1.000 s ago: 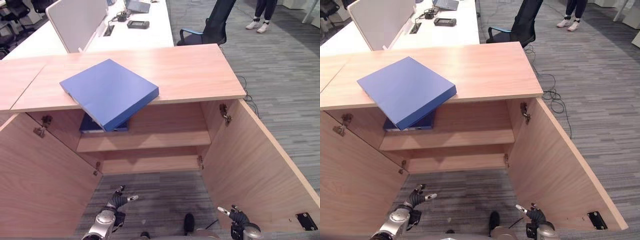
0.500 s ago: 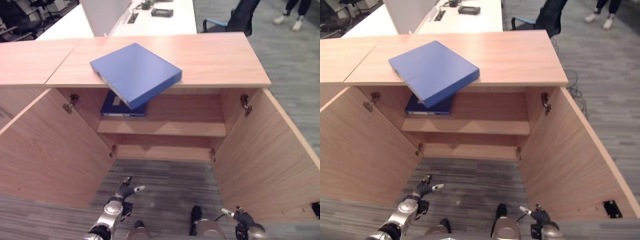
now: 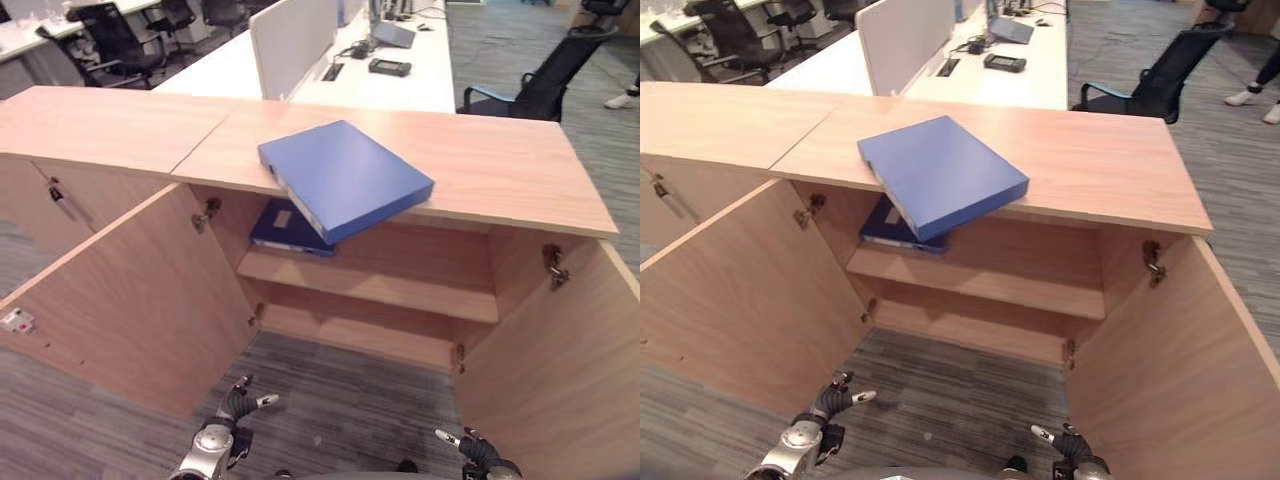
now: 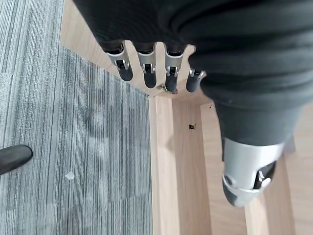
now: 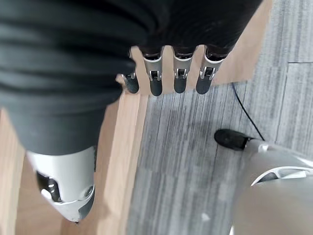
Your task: Put the empty folder in the office cabinet
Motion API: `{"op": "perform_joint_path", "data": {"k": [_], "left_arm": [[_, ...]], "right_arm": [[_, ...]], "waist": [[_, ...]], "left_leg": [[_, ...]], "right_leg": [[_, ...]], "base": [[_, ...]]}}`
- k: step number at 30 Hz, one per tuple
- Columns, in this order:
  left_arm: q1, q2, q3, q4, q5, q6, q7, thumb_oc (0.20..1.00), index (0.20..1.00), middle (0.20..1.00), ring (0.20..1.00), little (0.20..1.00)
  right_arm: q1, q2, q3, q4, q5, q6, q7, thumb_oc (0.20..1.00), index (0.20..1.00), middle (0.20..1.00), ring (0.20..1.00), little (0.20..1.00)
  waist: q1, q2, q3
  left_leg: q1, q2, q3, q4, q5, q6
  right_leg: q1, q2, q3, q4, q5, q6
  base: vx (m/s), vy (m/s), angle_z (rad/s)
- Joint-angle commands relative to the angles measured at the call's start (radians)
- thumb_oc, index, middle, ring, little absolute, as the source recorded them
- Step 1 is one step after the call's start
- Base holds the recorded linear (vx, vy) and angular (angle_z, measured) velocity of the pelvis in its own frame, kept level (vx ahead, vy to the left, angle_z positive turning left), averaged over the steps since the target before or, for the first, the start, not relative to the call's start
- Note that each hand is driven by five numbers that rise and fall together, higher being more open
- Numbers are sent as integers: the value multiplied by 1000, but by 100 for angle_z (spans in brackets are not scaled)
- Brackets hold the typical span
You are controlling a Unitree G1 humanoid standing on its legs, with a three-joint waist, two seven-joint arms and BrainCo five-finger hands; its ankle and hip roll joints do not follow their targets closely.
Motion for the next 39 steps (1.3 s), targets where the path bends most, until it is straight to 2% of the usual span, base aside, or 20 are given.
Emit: {"op": "perform_joint_path", "data": {"k": [1,5,8,10,11,12,13,14,15,18,19,20,22,27,31,32,33,34,36,39], "left_arm": [[-75,22,20,6,10,-30,7,1000,1000,1000,1000,1000],[-77,29,23,9,12,-29,5,1000,1000,1000,1000,1000],[-76,32,25,7,12,-28,5,1000,1000,1000,1000,1000],[-77,32,24,6,11,-27,4,1000,1000,1000,1000,1000],[-79,32,22,9,14,-26,1,1000,1000,1000,1000,1000],[-79,32,23,9,14,-26,1,1000,1000,1000,1000,1000],[-80,31,20,8,14,-26,0,1000,1000,1000,1000,1000],[-84,30,17,8,13,-26,0,1000,1000,1000,1000,1000],[-87,31,17,7,10,-26,-2,1000,1000,1000,1000,1000],[-90,28,12,16,14,-27,-5,1000,1000,1000,1000,1000],[-85,21,7,15,15,-30,-5,1000,1000,1000,1000,1000],[-79,16,10,19,17,-31,-3,1000,1000,1000,1000,1000],[-78,11,10,20,17,-31,-3,1000,1000,1000,1000,1000],[-65,-1,4,10,12,-29,-2,1000,1000,1000,1000,1000],[-72,-3,4,3,0,-26,-3,1000,1000,1000,1000,1000],[-73,-5,4,-8,-8,-24,-4,1000,1000,1000,1000,1000],[-73,-5,4,-8,-8,-24,-4,1000,1000,1000,1000,1000],[-77,-5,0,-13,-10,-24,-3,1000,1000,1000,1000,1000],[-81,-7,-5,-23,-15,-22,-2,1000,1000,1000,1000,1000],[-83,-18,-9,-13,-22,-23,5,1000,1000,1000,1000,1000]], "right_arm": [[-63,6,4,2,-29,-15,-9,1000,1000,1000,1000,1000],[-71,11,5,-6,-30,-20,-10,1000,1000,1000,1000,1000],[-80,7,11,-8,-28,-19,-7,1000,1000,1000,1000,1000],[-80,7,13,-9,-31,-19,-7,1000,1000,1000,1000,1000],[-79,11,15,-3,-30,-21,-7,1000,1000,1000,1000,1000],[-79,10,15,-3,-30,-22,-7,1000,1000,1000,1000,1000],[-77,10,14,-2,-28,-23,-7,1000,1000,1000,1000,1000],[-74,9,11,2,-23,-24,-8,1000,1000,1000,1000,1000],[-66,7,3,7,-15,-26,-11,1000,1000,1000,1000,1000],[-60,6,-5,17,-7,-26,-13,1000,1000,1000,1000,1000],[-43,2,-9,18,0,-27,-10,1000,1000,1000,1000,1000],[-38,-8,-10,25,-4,-30,-10,1000,1000,1000,1000,1000],[-40,-13,-10,28,-5,-30,-13,1000,1000,1000,1000,1000],[-31,-35,-18,36,5,-34,-9,1000,1000,1000,1000,1000],[-35,-51,-16,32,10,-37,-6,1000,1000,1000,1000,1000],[-32,-60,-15,31,9,-37,-7,1000,1000,1000,1000,1000],[-33,-60,-15,31,9,-37,-6,1000,1000,1000,1000,1000],[-30,-66,-19,28,12,-38,-8,1000,1000,1000,1000,1000],[-31,-77,-24,23,15,-35,-12,1000,1000,1000,1000,1000],[-37,-91,-23,27,17,-30,-17,1000,1000,1000,1000,1000]], "waist": [[18,-12,34],[24,-12,37],[14,6,72],[12,15,82],[-1,25,89],[0,27,90],[-9,30,92],[-19,33,96],[-31,26,97],[-47,29,95],[-63,27,86],[-64,32,76],[-62,37,71],[-82,56,66],[-93,64,77],[-90,62,89],[-92,63,90],[-88,56,104],[-85,49,125],[-79,44,134]], "left_leg": [[-50,-21,-35,12,-51,21],[-58,-43,-28,2,-57,37],[-40,-51,2,2,-72,54],[-37,-49,10,2,-74,58],[-28,-51,20,2,-80,60],[-27,-49,21,2,-83,58],[-23,-53,21,2,-83,60],[-18,-53,22,2,-85,58],[-14,-65,25,2,-90,57],[-12,-62,21,2,-90,50],[-6,-66,25,2,-94,50],[2,-63,27,2,-93,47],[4,-59,28,2,-92,44],[29,-21,24,18,-89,19],[-8,24,22,136,-89,-15],[-45,48,14,236,-55,-36],[-48,51,11,243,-58,-37],[-90,63,6,331,-14,-50],[-157,67,-32,447,34,-66],[-190,77,-69,431,33,-64]], "right_leg": [[31,-96,43,62,-98,98],[6,-118,48,96,-84,108],[-91,-141,70,253,-34,117],[-116,-137,70,291,-33,117],[-146,-107,58,307,-51,112],[-148,-105,60,313,-55,111],[-160,-80,66,300,-74,104],[-167,-46,67,273,-94,90],[-166,-14,57,194,-96,81],[-153,-5,62,122,-86,86],[-148,11,134,97,-79,82],[-136,23,158,81,-77,73],[-131,29,154,73,-78,70],[-104,70,183,63,-105,37],[-78,97,191,52,-136,9],[-49,108,191,40,-154,-10],[-47,110,189,39,-153,-11],[-28,107,186,34,-160,-24],[-6,109,183,26,-167,-42],[17,96,184,8,-175,-34]], "base": [[39,200,4],[11,127,0],[-16,177,-3],[14,98,-14],[49,61,-16],[78,79,-18],[80,8,-17],[148,-29,-15],[124,-52,-6],[119,-103,11],[140,-110,29],[139,-110,13],[84,-88,-30],[105,-134,-21],[49,-156,-3],[29,-164,1],[8,-174,1],[-13,-129,-1],[11,-124,4],[38,4,-5]]}}
